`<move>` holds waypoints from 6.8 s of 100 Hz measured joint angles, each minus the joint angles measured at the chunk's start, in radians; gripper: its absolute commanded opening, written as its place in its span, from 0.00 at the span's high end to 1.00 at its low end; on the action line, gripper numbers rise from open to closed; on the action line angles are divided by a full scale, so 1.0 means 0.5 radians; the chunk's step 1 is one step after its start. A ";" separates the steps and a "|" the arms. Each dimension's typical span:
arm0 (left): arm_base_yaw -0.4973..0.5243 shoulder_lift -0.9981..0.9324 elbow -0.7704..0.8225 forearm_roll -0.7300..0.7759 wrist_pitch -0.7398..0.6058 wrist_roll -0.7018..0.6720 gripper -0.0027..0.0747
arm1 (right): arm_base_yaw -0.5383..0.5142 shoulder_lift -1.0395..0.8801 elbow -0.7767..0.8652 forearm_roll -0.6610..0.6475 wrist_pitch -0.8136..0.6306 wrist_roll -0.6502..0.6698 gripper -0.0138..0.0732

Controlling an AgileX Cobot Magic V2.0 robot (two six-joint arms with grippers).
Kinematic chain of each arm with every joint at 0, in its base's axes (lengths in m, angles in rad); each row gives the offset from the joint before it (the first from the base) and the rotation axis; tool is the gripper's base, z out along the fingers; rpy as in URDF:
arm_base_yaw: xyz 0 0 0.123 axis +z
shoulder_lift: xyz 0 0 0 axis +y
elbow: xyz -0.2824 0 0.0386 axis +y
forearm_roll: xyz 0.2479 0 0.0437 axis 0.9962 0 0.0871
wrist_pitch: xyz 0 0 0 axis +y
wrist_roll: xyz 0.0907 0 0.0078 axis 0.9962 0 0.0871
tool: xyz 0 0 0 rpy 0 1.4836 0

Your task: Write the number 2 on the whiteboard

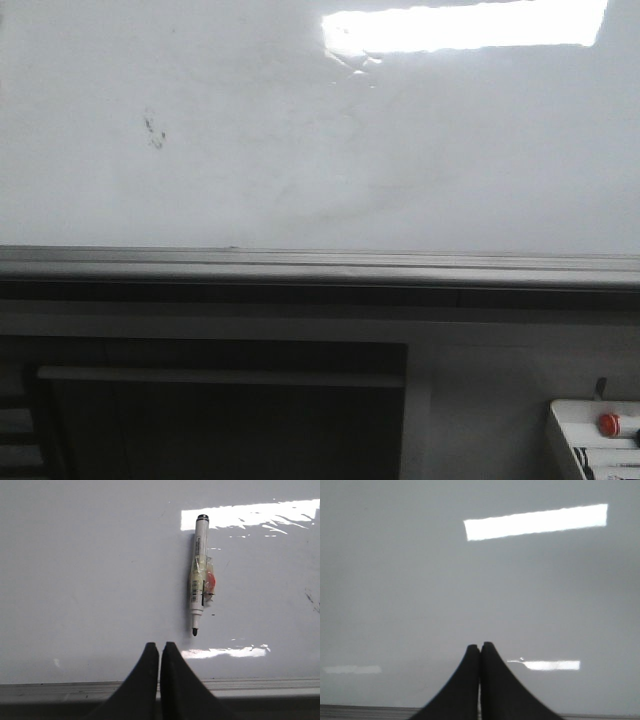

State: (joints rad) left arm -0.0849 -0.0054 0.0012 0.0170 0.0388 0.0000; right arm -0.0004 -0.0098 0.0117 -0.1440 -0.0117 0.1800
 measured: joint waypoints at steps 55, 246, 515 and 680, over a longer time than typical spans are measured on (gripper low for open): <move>0.000 0.000 0.000 0.000 0.000 0.000 0.99 | 0.000 0.000 0.000 0.000 0.000 0.000 0.92; 0.000 0.988 -1.162 -0.034 1.077 0.039 0.99 | 0.000 1.012 -1.215 0.037 1.529 -0.053 0.92; -0.782 2.295 -2.005 -0.105 1.826 0.777 0.99 | 0.058 1.521 -1.549 1.266 1.898 -1.327 0.46; -1.661 2.295 -2.161 -0.331 1.945 1.233 0.99 | 1.531 2.731 -2.578 1.439 2.107 -2.275 0.46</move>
State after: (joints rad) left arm -0.9152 1.1423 -1.0793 -0.1484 1.0115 0.6166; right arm 0.7654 1.3559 -1.2772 0.5756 1.0416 -0.9575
